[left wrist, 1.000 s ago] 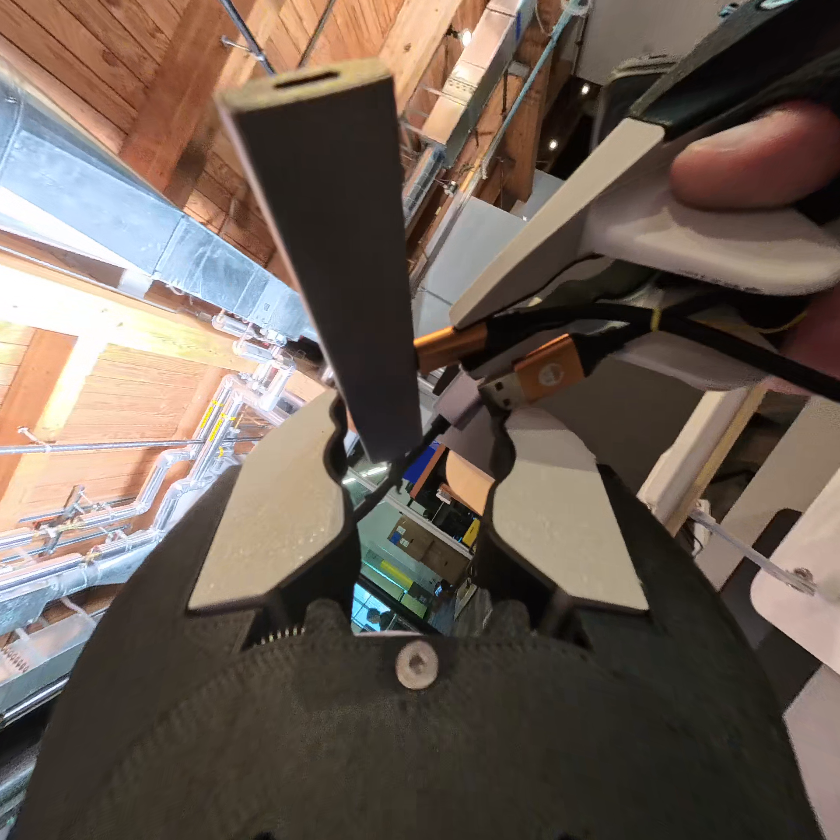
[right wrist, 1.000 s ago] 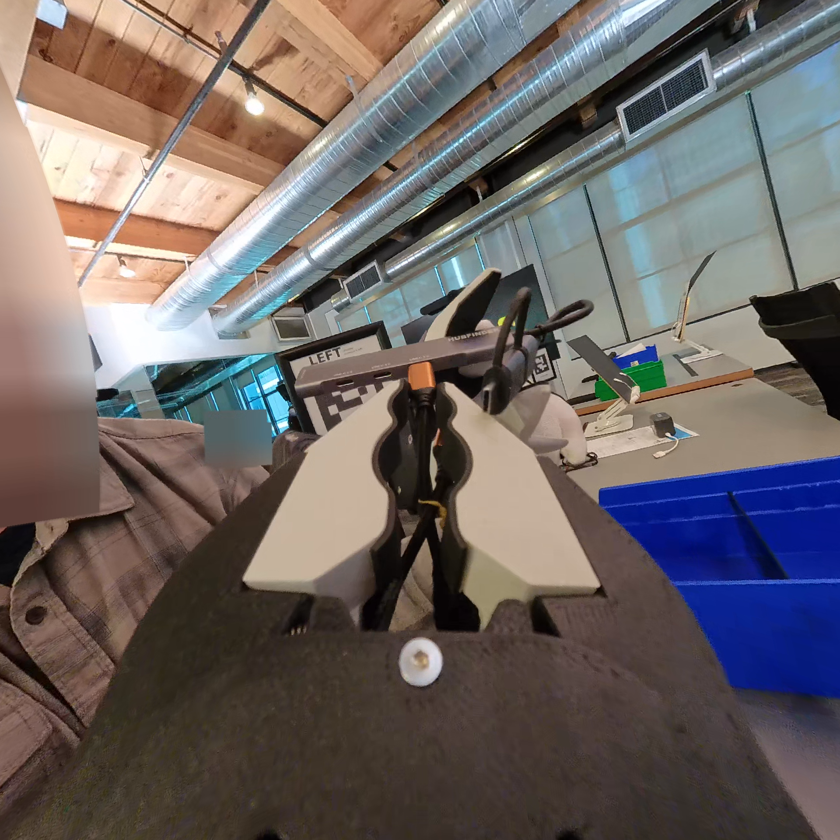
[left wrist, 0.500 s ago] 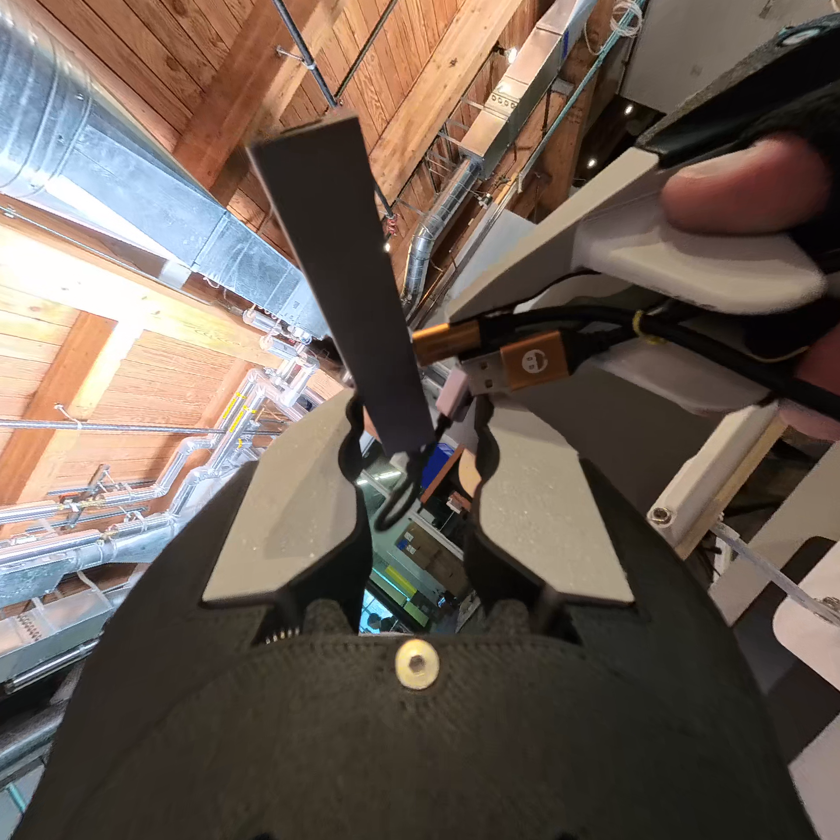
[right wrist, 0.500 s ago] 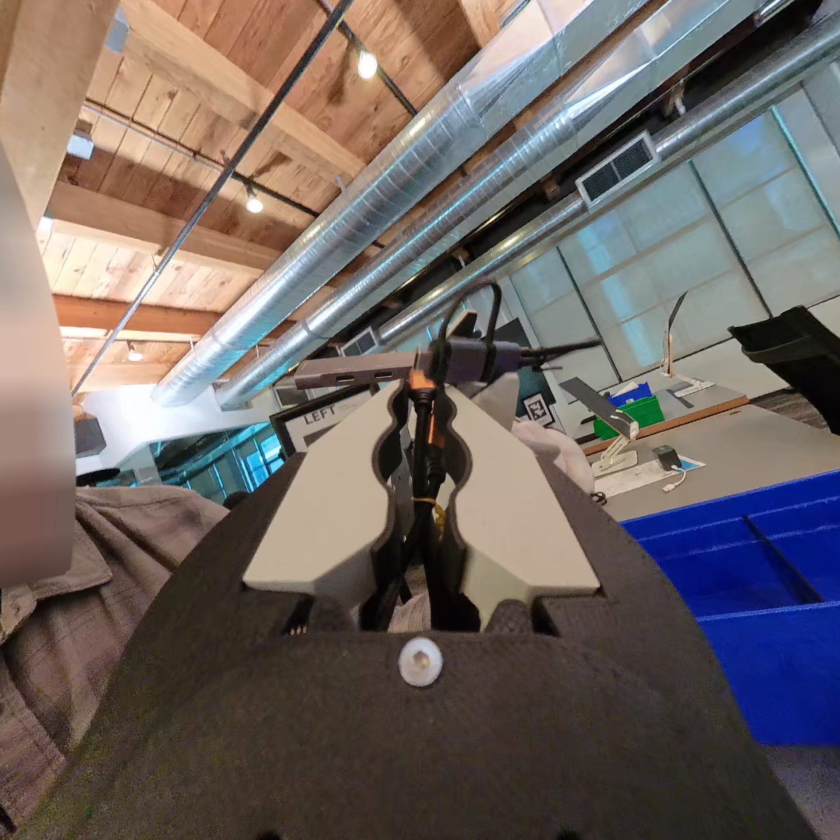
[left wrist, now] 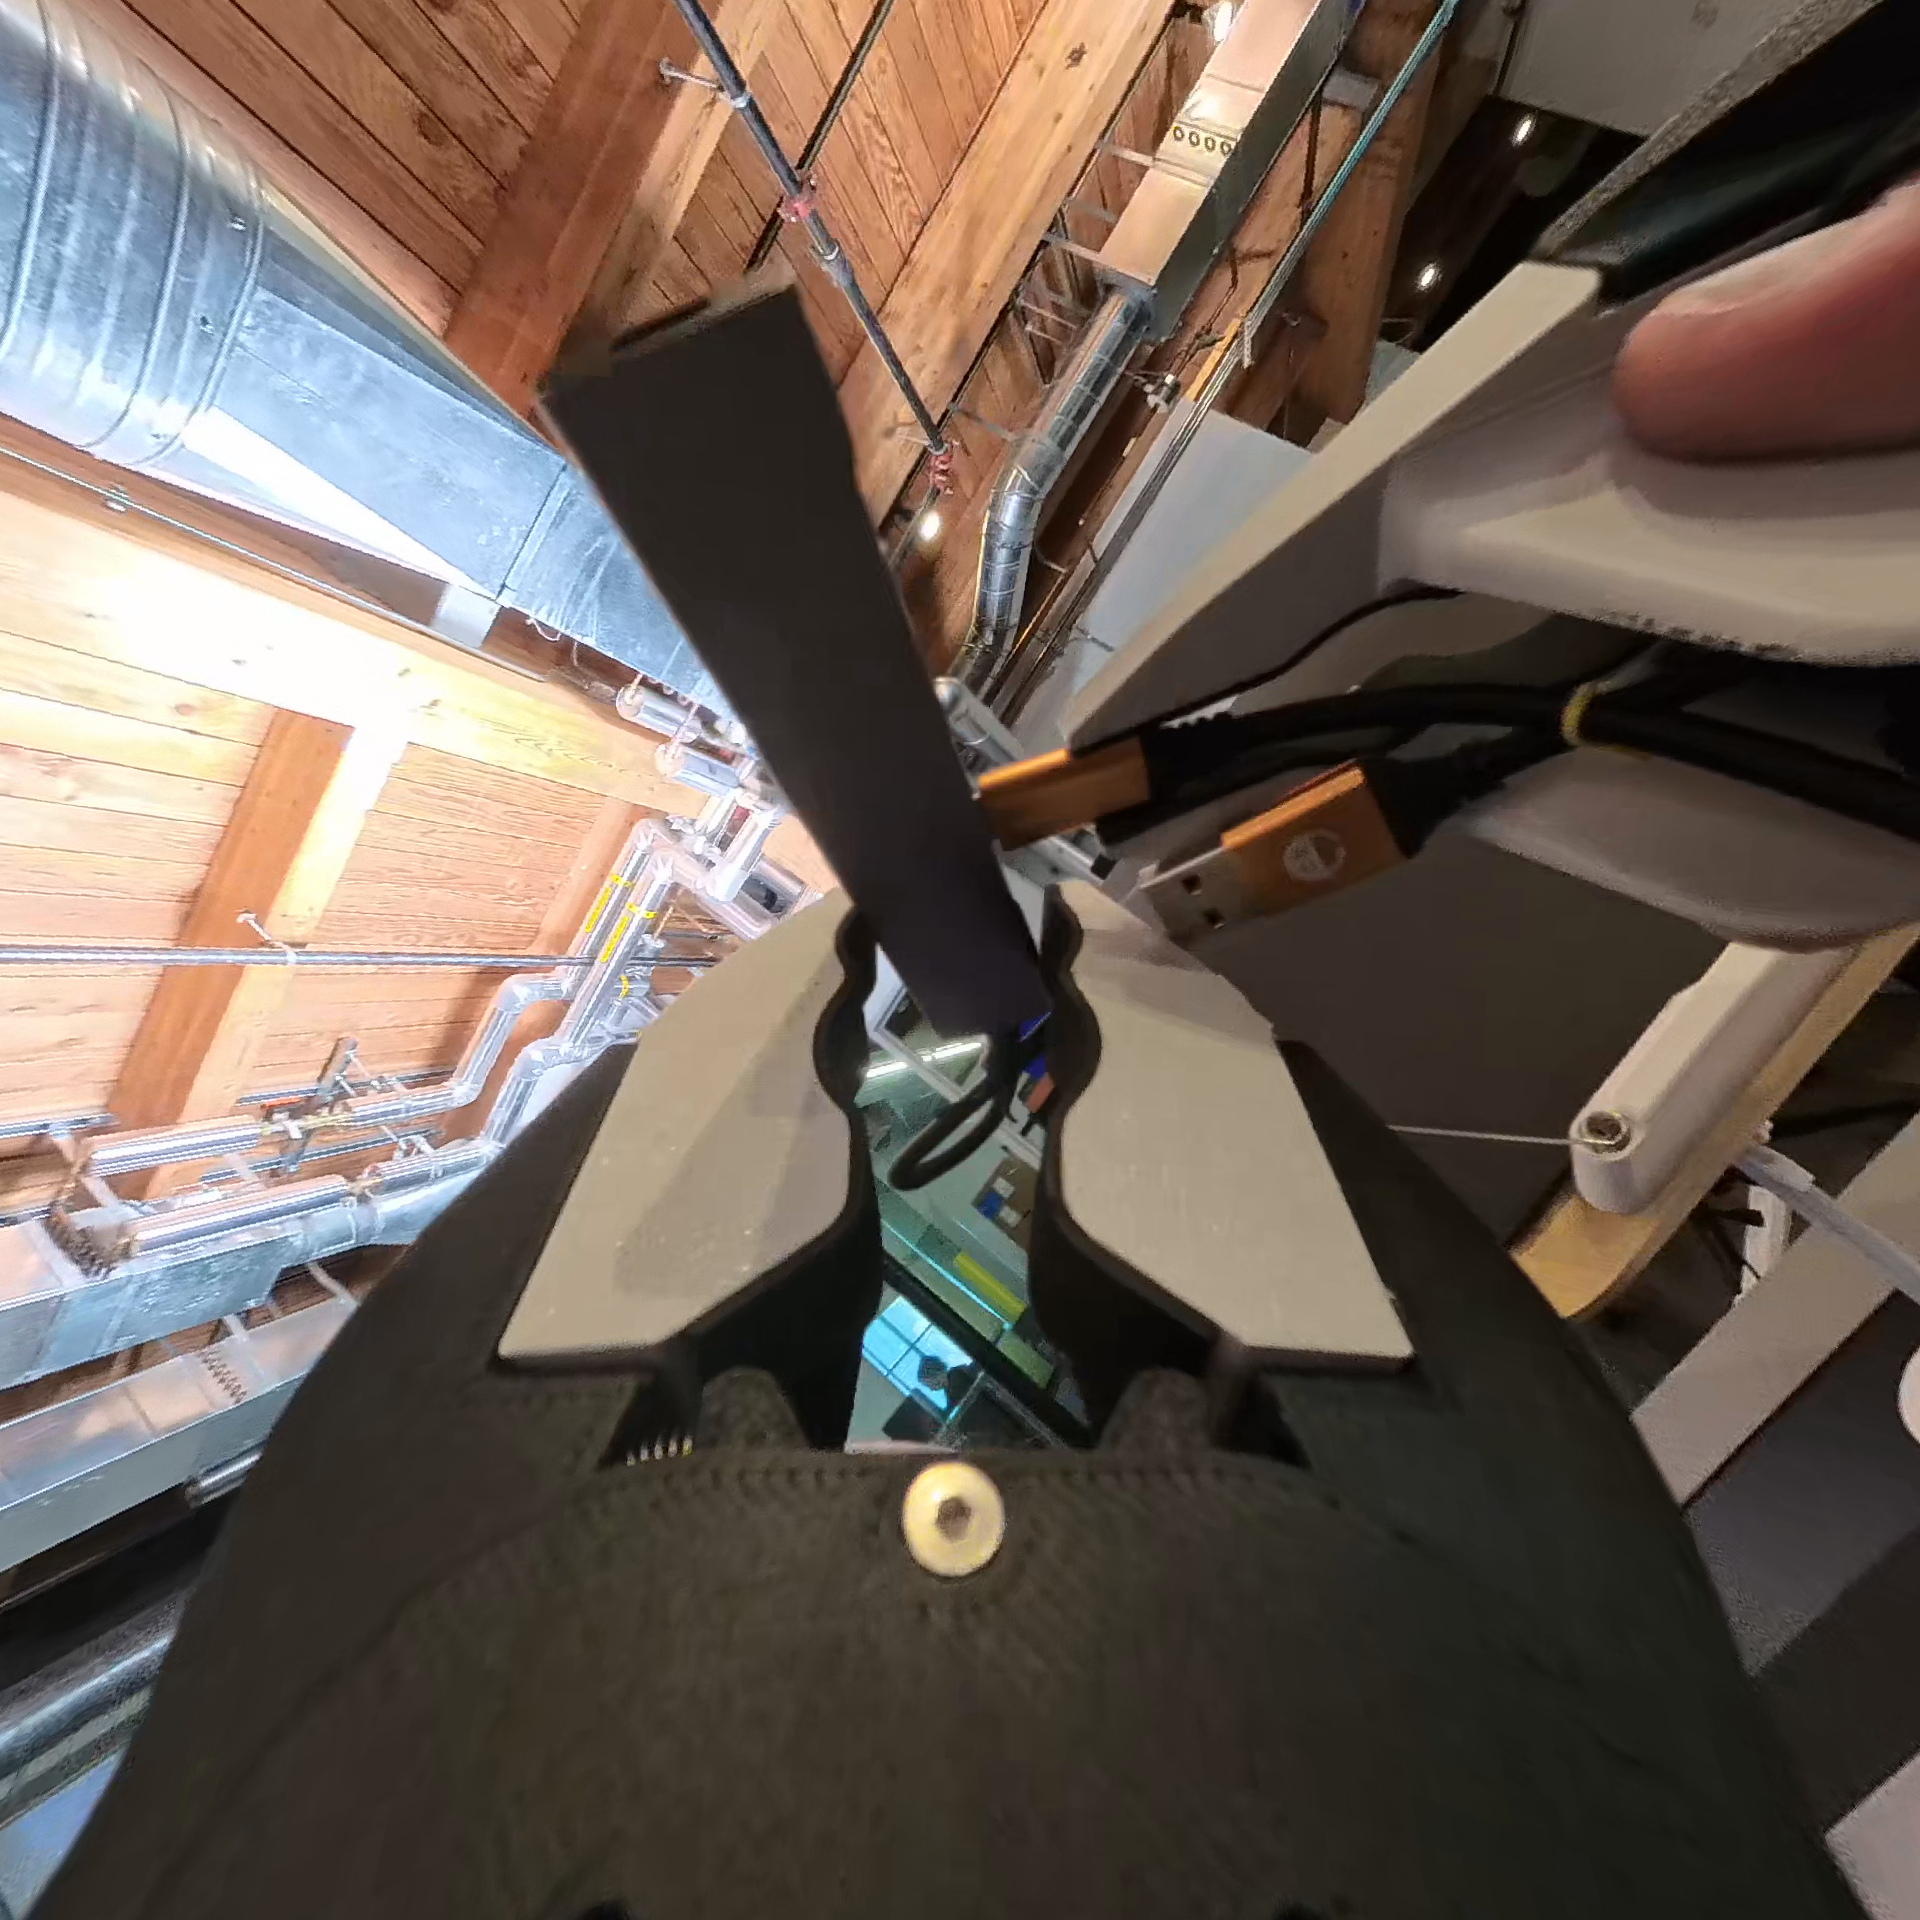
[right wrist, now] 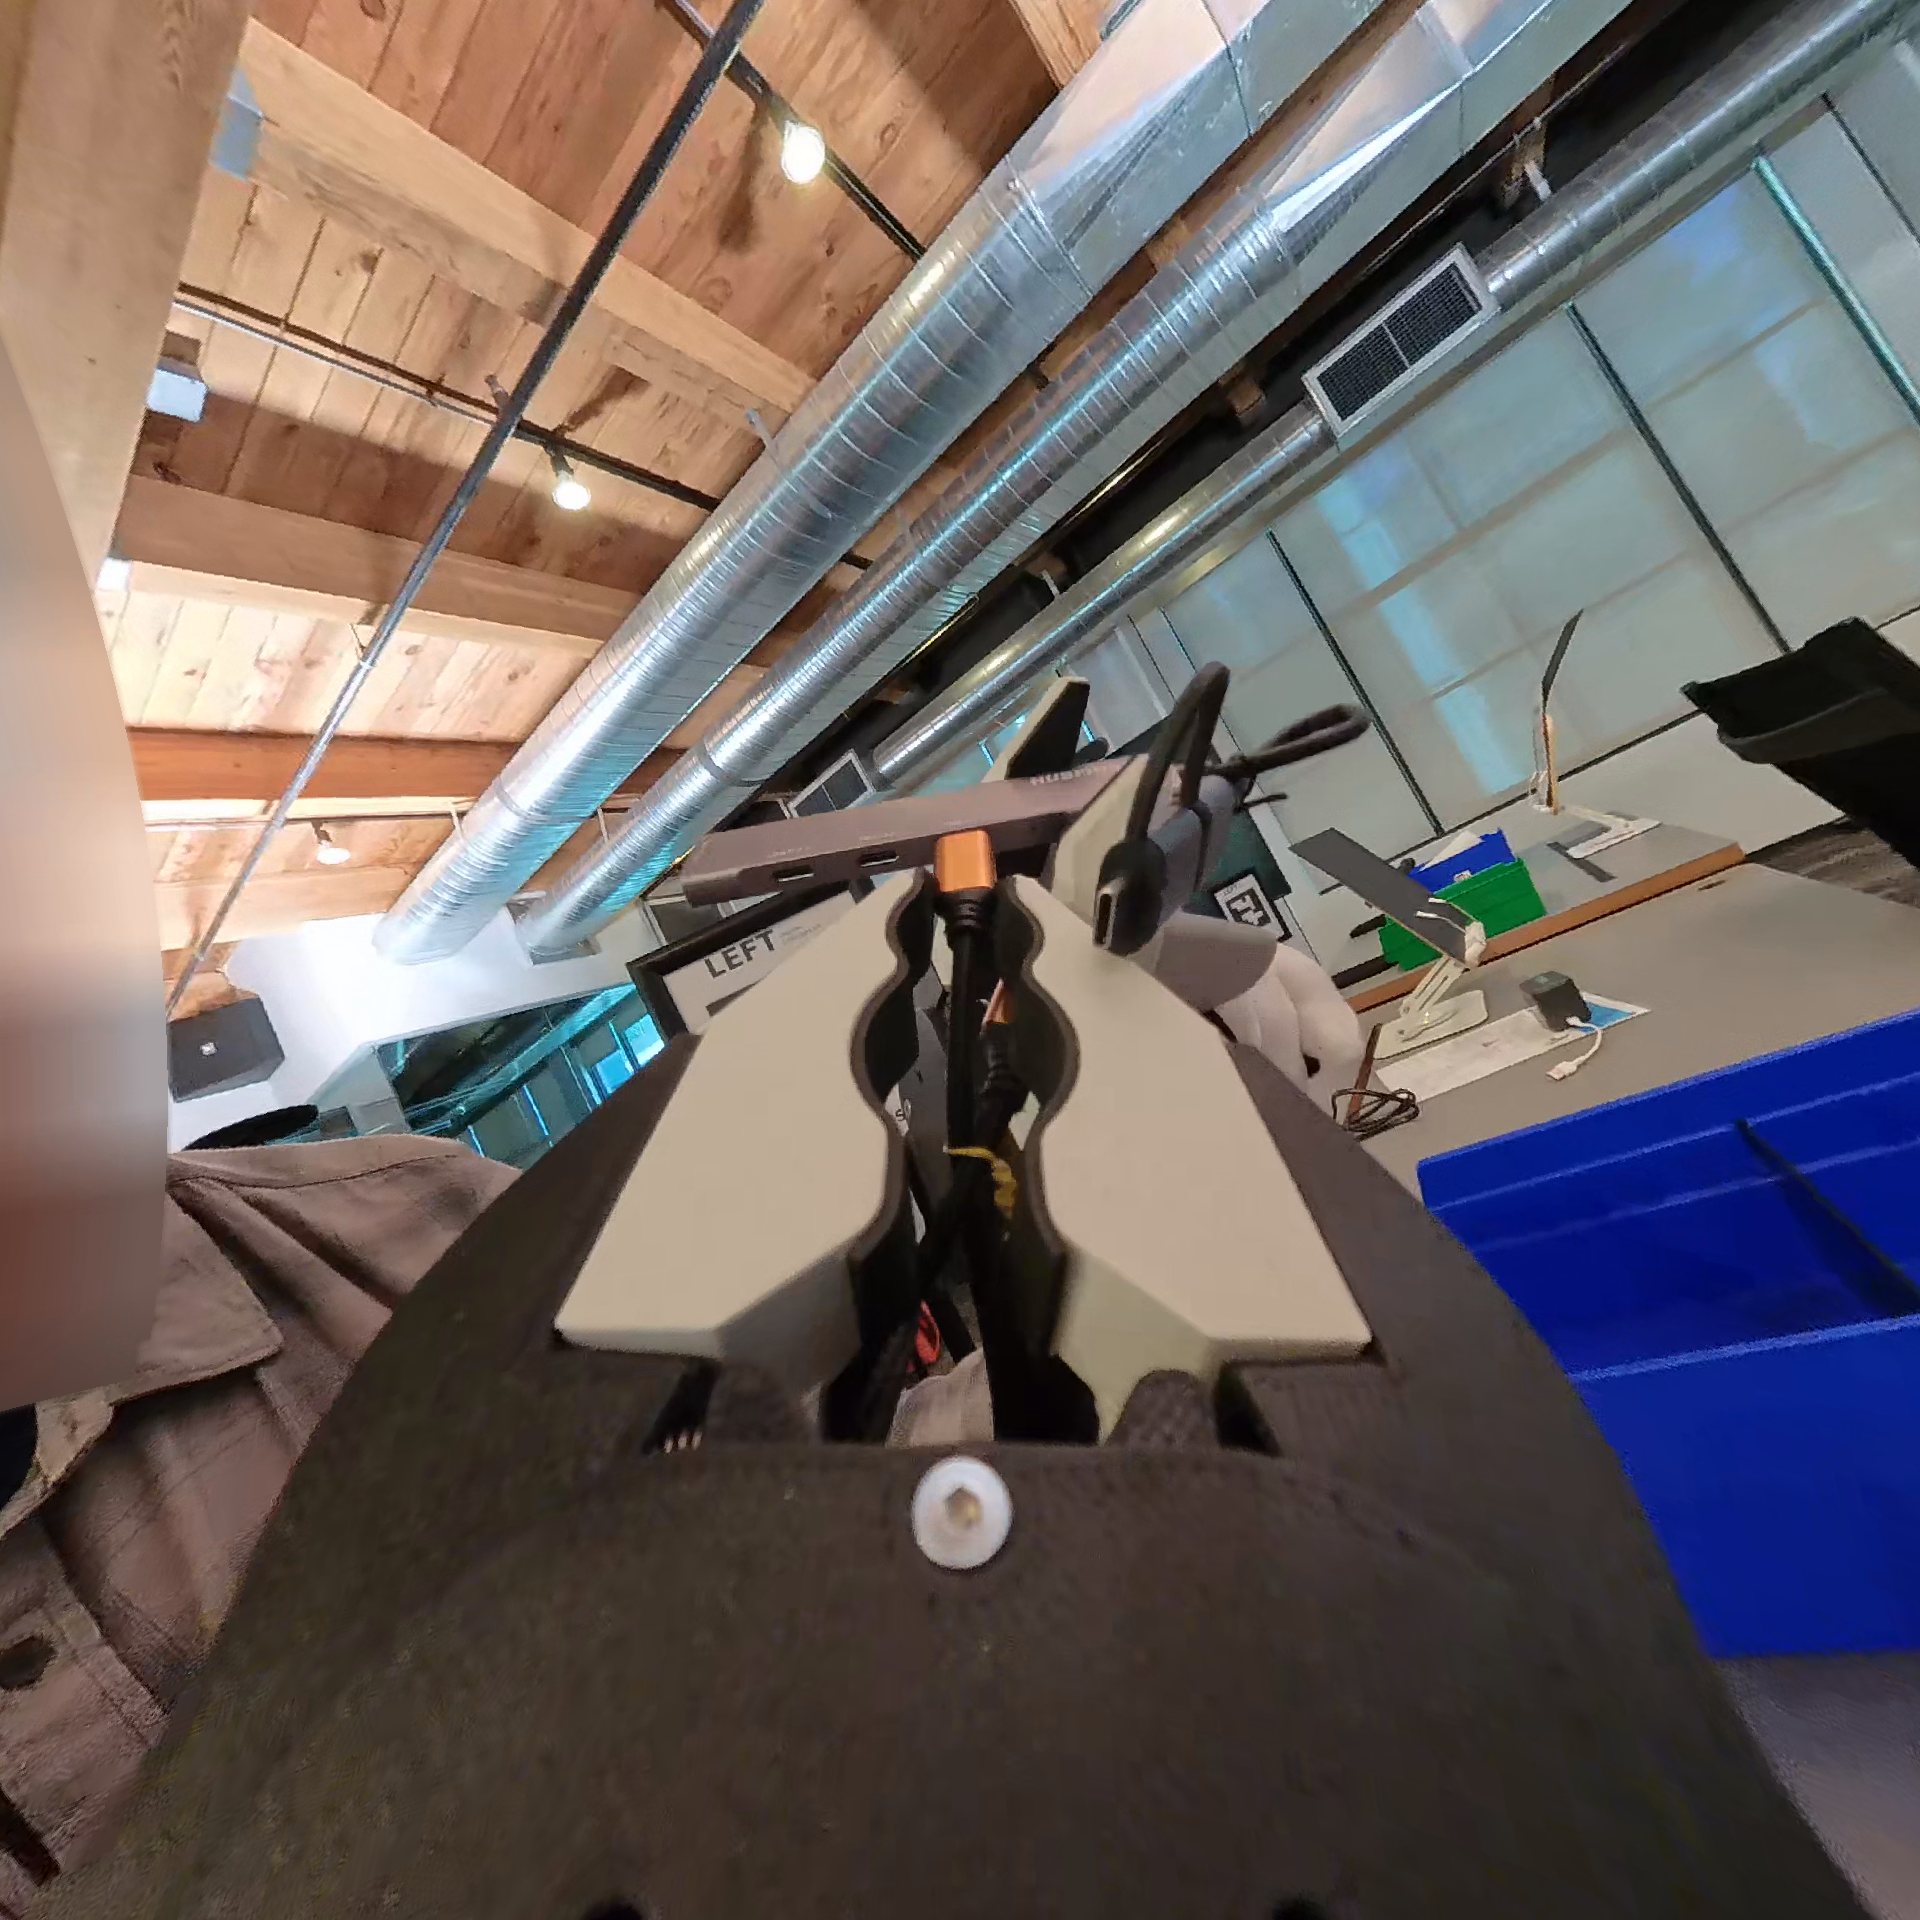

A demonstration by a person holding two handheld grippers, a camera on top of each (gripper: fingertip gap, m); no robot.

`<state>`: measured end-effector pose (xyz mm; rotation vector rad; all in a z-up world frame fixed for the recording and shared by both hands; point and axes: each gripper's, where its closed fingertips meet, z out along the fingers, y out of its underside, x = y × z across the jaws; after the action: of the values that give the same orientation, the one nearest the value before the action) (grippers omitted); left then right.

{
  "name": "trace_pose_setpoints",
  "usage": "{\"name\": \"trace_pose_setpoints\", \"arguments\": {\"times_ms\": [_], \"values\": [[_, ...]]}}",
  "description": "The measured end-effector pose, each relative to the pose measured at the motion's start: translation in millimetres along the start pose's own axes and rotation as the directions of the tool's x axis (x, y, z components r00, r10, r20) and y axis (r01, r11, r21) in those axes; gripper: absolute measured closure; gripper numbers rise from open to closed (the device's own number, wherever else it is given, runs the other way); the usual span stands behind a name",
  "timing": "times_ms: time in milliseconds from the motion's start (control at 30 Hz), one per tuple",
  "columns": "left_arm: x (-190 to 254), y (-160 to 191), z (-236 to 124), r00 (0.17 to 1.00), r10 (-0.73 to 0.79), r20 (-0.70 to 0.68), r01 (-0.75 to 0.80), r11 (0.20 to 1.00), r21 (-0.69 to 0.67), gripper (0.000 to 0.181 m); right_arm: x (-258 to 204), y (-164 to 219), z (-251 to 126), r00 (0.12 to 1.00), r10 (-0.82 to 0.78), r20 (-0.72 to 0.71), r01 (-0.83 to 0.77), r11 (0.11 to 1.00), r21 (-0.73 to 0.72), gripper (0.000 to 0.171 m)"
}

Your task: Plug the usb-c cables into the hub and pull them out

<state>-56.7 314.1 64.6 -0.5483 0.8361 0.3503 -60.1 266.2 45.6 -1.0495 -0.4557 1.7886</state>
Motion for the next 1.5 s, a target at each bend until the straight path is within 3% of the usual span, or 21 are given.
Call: {"name": "trace_pose_setpoints", "arguments": {"times_ms": [267,367,467,633,767,900,1000,1133,1200,1267,1367,1500], "values": [[1,4,3,1.0,-0.017,0.004,0.018,0.999,-0.028,0.151,2,4,3,0.999,0.042,0.005,-0.042,0.999,0.0,0.163],[6,12,8,0.999,-0.038,-0.006,0.038,0.996,-0.078,0.137,2,11,6,0.999,0.05,0.011,-0.05,0.998,-0.03,0.163],[1,17,5,0.998,-0.068,-0.018,0.066,0.993,-0.095,0.156,6,17,9,0.998,0.063,0.008,-0.063,0.998,-0.032,0.162],[2,16,5,0.994,-0.093,-0.05,0.086,0.988,-0.127,0.158,5,13,7,0.999,0.046,-0.008,-0.046,0.998,-0.044,0.162],[11,26,8,0.988,-0.12,-0.1,0.097,0.973,-0.211,0.16,16,5,0,0.986,-0.096,-0.137,0.088,0.994,-0.06,0.162],[16,40,10,0.971,-0.201,-0.131,0.153,0.938,-0.311,0.16,20,-3,-8,0.928,-0.296,-0.224,0.273,0.953,-0.128,0.148],[25,47,11,0.939,-0.299,-0.172,0.213,0.895,-0.393,0.16,27,-10,-15,0.758,-0.568,-0.321,0.505,0.822,-0.261,0.144],[29,52,11,0.894,-0.402,-0.198,0.267,0.832,-0.486,0.16,33,-11,-20,0.291,-0.913,-0.285,0.679,0.407,-0.61,0.145],[35,53,9,0.861,-0.456,-0.224,0.285,0.798,-0.531,0.159,24,-17,-16,0.055,-0.971,-0.233,0.7,0.204,-0.684,0.15],[39,53,7,0.845,-0.476,-0.245,0.28,0.783,-0.556,0.159,19,-17,-11,-0.126,-0.979,-0.158,0.674,0.033,-0.738,0.152],[46,52,2,0.807,-0.513,-0.292,0.272,0.763,-0.586,0.159,18,-18,-12,-0.279,-0.958,-0.064,0.614,-0.127,-0.779,0.153],[51,48,-6,0.701,-0.622,-0.349,0.309,0.706,-0.637,0.159,18,-29,-29,-0.37,-0.929,0.033,0.519,-0.236,-0.822,0.155]]}}
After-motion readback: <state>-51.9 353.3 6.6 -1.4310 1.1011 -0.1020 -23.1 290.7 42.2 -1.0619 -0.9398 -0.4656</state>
